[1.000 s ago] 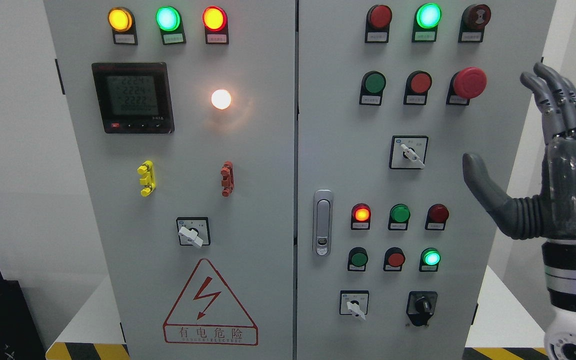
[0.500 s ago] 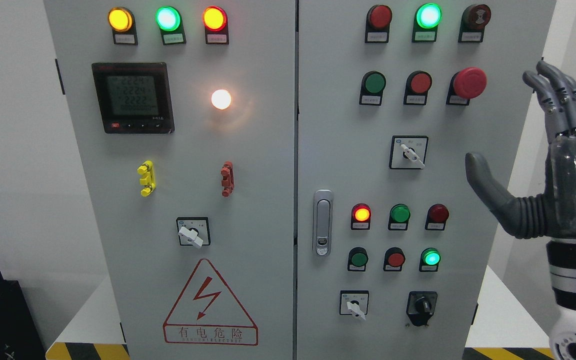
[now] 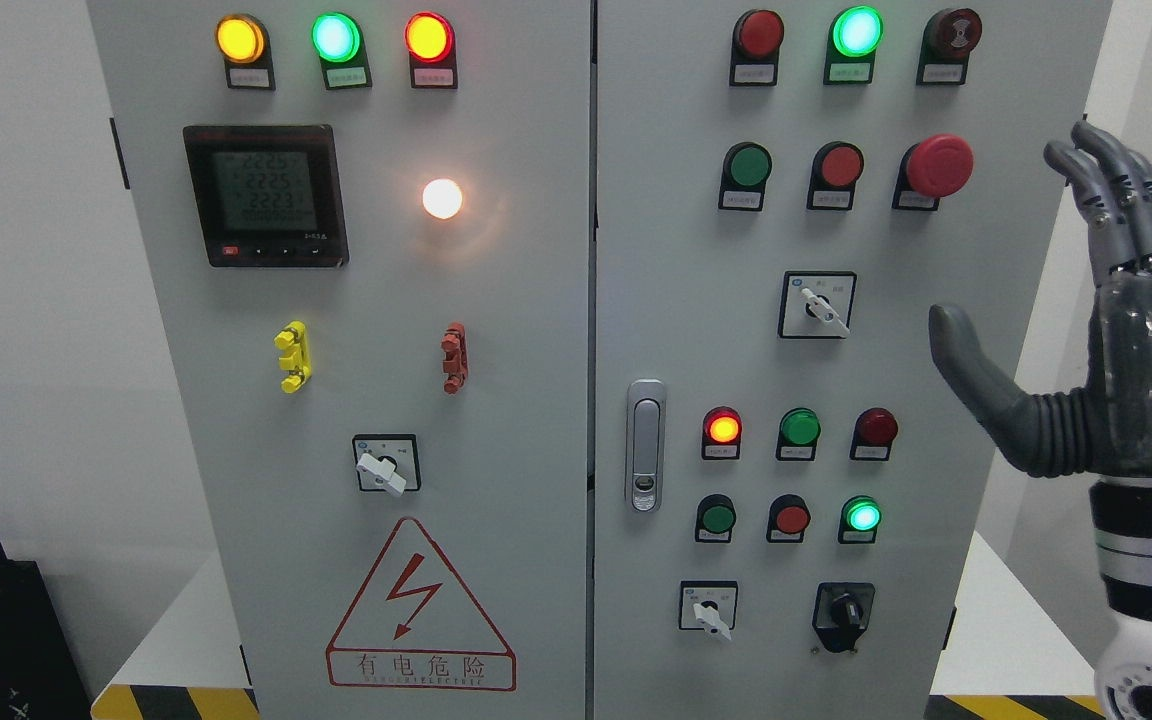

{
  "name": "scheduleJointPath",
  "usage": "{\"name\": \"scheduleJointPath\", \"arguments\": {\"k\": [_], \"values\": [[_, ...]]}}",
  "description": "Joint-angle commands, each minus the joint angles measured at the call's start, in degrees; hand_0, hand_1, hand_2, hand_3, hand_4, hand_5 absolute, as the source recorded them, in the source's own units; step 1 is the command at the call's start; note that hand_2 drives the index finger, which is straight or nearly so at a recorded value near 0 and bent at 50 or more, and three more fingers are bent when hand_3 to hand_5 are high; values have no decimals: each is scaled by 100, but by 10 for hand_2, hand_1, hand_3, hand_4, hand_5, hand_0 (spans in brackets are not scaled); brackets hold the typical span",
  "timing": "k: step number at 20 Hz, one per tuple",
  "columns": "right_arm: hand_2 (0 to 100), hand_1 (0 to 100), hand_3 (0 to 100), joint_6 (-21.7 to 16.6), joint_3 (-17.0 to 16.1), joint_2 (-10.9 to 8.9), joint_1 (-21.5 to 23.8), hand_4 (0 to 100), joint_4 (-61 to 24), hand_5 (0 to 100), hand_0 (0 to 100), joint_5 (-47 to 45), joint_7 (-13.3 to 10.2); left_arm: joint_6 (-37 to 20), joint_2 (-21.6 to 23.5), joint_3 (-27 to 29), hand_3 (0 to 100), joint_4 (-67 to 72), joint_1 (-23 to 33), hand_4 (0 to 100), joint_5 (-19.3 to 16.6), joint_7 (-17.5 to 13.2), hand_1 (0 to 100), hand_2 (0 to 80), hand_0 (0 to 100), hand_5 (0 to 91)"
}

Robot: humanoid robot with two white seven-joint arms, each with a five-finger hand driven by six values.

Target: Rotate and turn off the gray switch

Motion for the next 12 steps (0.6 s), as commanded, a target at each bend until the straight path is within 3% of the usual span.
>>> {"name": "scheduleJointPath", "arguments": {"k": [1,5,9,12], "values": [[49,341,529,2,44,-59,68,451,0,513,266,-19,-14,4,0,-9,0,79,0,0,0,9,389,0,120,0],[129,364,581,151,140,143,165,577,0,724,279,8,-14,4,0,-9,0,79,0,0,0,9,389,0,120,0],[192,361,628,300,246,143,305,701,0,916,308,17,-23,4,0,-9,0,79,0,0,0,0,389,0,120,0],[261,361,719,608,465,160,411,786,0,991,296,17,-49,4,0,-9,0,79,0,0,0,9,389,0,120,0]]}}
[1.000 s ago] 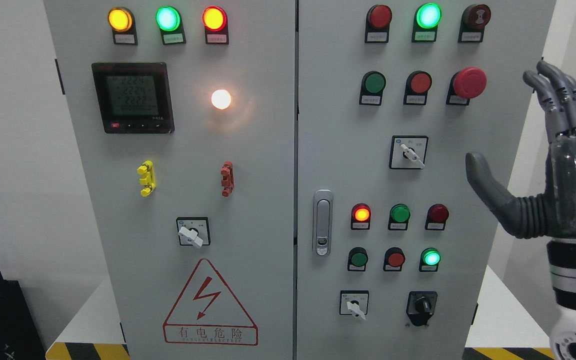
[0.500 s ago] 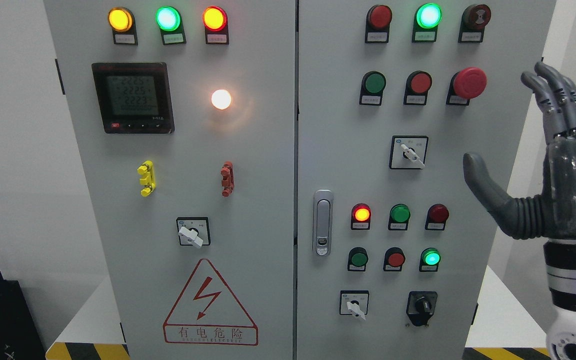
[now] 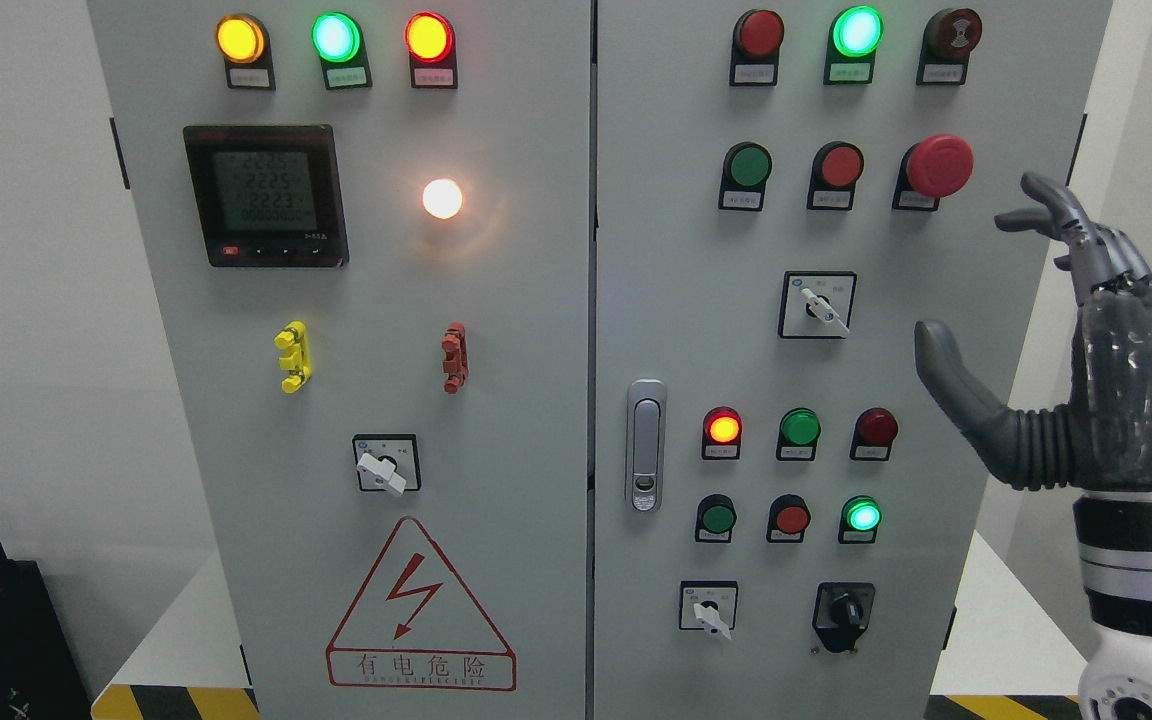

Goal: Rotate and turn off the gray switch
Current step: 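Move the right hand toward the white rotary switch below the red buttons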

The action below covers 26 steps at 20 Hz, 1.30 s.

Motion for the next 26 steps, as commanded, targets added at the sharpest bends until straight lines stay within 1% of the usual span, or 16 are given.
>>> {"name": "scheduleJointPath", "arguments": {"k": [1,2,4,7,8,9,12,14,18,22,26], "values": [[270,362,724,255,367,128,215,791,0,992,293,9,-35,4,0,-9,0,79,0,0,0,1,389,0,120,0],[294,363,738,299,385,136,250,794,0,997,277,9,-35,4,0,-9,0,79,0,0,0,-7,389,0,120,0],[308,361,746,413,437,137,303,796,0,1000,251,70,-35,4,0,-9,0,88,0,0,0,-7,389,0,120,0],[335,357,745,825,639,145,321,796,0,1000,197,185,-61,4,0,-9,0,79,0,0,0,1,389,0,120,0],[344,353,746,957,727,145,312,797,8,1000,170,194,-105,4,0,-9,0,79,0,0,0,-7,389,0,120,0],[355,357,745,1037,815,145,312,801,26,1000,135,194,-140,4,0,-9,0,79,0,0,0,-7,389,0,120,0],[367,372,746,1230,982,145,286,805,35,1000,97,281,-141,4,0,-9,0,79,0,0,0,1,389,0,120,0],[373,373,751,1380,1096,145,242,813,61,1000,91,317,-141,4,0,-9,0,88,0,0,0,1,389,0,120,0],[388,376,777,1486,1237,172,163,826,140,1000,84,326,-141,4,0,-9,0,79,0,0,0,1,389,0,120,0],[413,377,781,1617,1334,338,-4,828,210,1000,79,580,-141,4,0,-9,0,79,0,0,0,1,389,0,120,0],[433,379,782,1802,1343,356,-136,829,298,1000,73,624,-132,4,0,-9,0,79,0,0,0,1,389,0,120,0]]}}
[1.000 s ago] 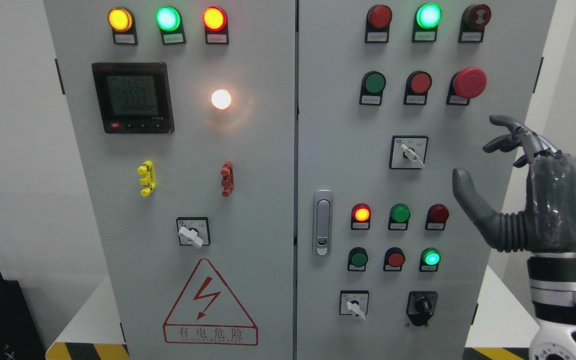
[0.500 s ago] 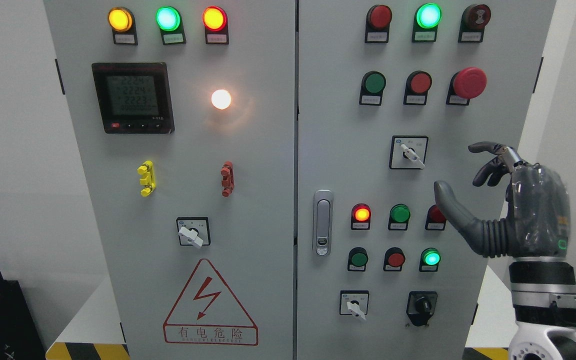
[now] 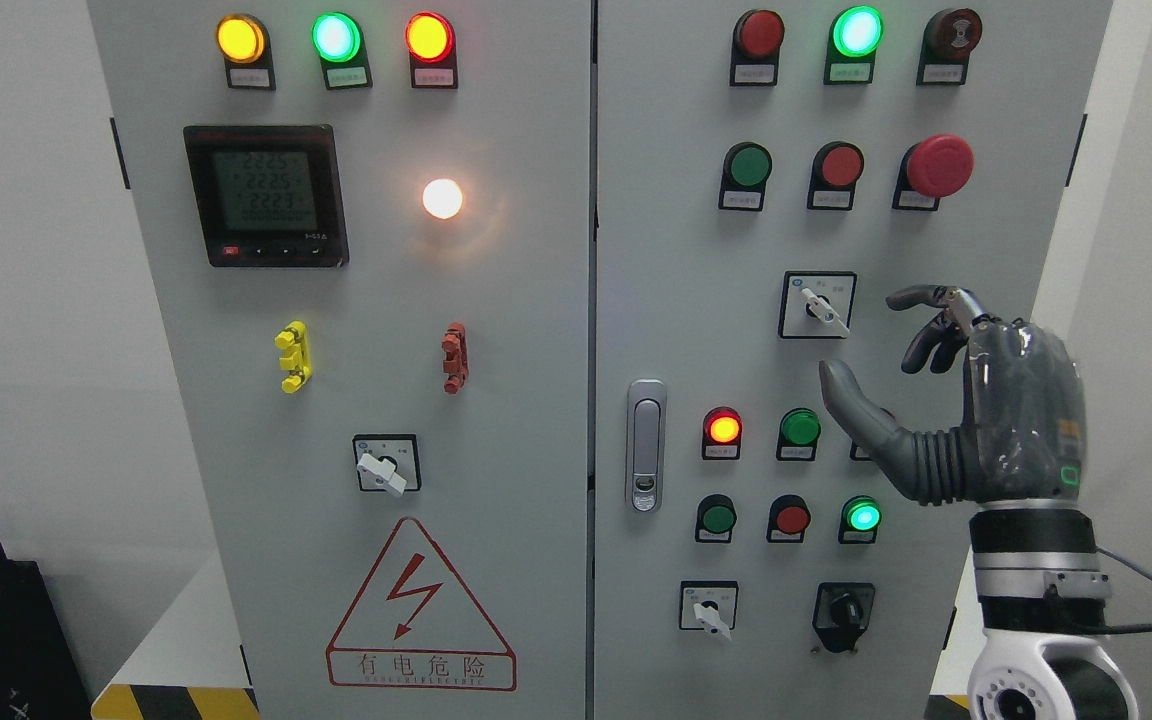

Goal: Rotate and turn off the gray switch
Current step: 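Move the right hand toward the white rotary switch below the red buttons, then pinch the white rotary switch knob with the right hand's thumb and fingers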

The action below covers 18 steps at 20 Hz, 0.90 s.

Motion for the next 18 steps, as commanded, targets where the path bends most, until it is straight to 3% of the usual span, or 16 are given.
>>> {"name": "scheduleJointPath", "arguments": {"k": [1,8,15,18], "values": [[437,379,782,152,288,194,-184,829,178,1000,73,179,6,4,0,-9,0,79,0,0,0,1,389,0,120,0],[449,384,786,258,271,194,-228,833,240,1000,72,241,15,4,0,-9,0,79,0,0,0,-8,389,0,120,0],[454,413,896,276,271,194,-237,877,249,1000,63,241,-2,4,0,-9,0,79,0,0,0,1,389,0,120,0],[453,421,899,276,218,194,-264,879,249,1000,62,241,-3,4,0,-9,0,79,0,0,0,1,389,0,120,0]]}}
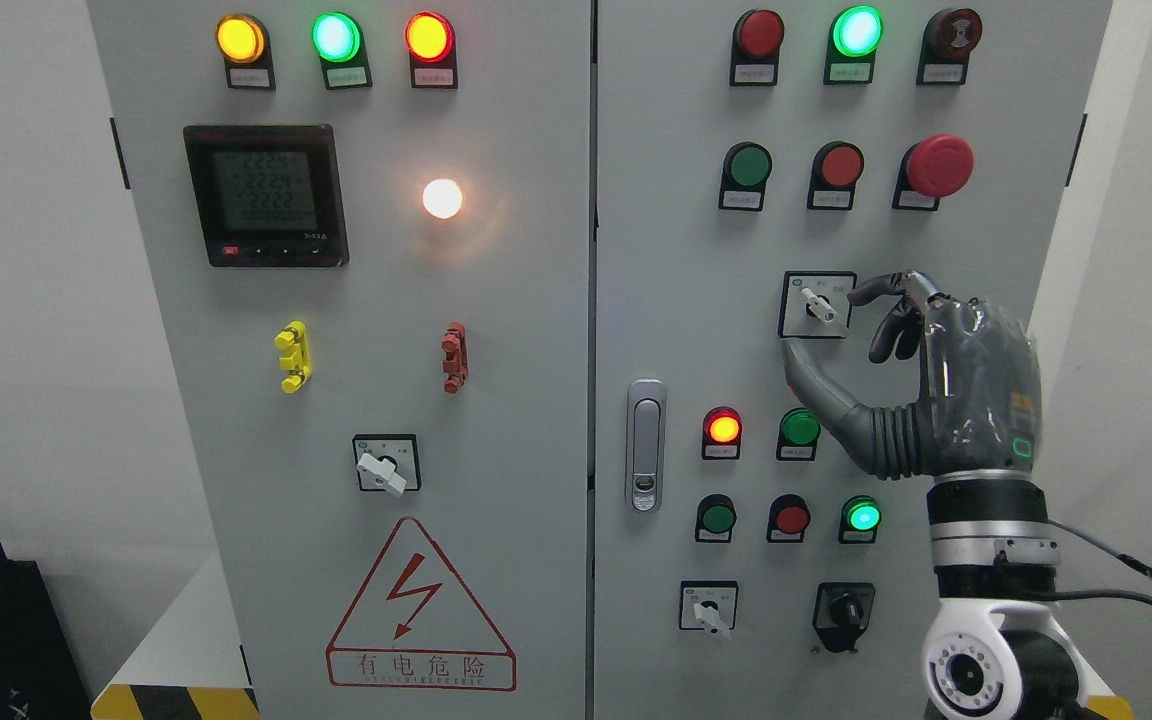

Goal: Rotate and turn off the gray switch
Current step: 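Pinch the white rotary switch knob with the right hand's thumb and fingers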

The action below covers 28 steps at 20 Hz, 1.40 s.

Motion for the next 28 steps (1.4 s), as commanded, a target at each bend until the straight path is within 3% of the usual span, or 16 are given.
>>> {"name": "scheduleJointPath", "arguments": {"k": [1,9,28], "values": [[452,422,900,3,-2,37,-33,878,59,1000,61,19,-10,4,0,-9,0,79,0,0,0,8,389,0,120,0],[468,425,900,196,-20,29,-42,876,76,1000,62,90,-10,4,0,-9,0,79,0,0,0,-1,389,0,120,0],[538,416,897,223,-160,11,-218,871,270,1000,66,99,-10,4,0,-9,0,79,0,0,0,-1,389,0,120,0]]}}
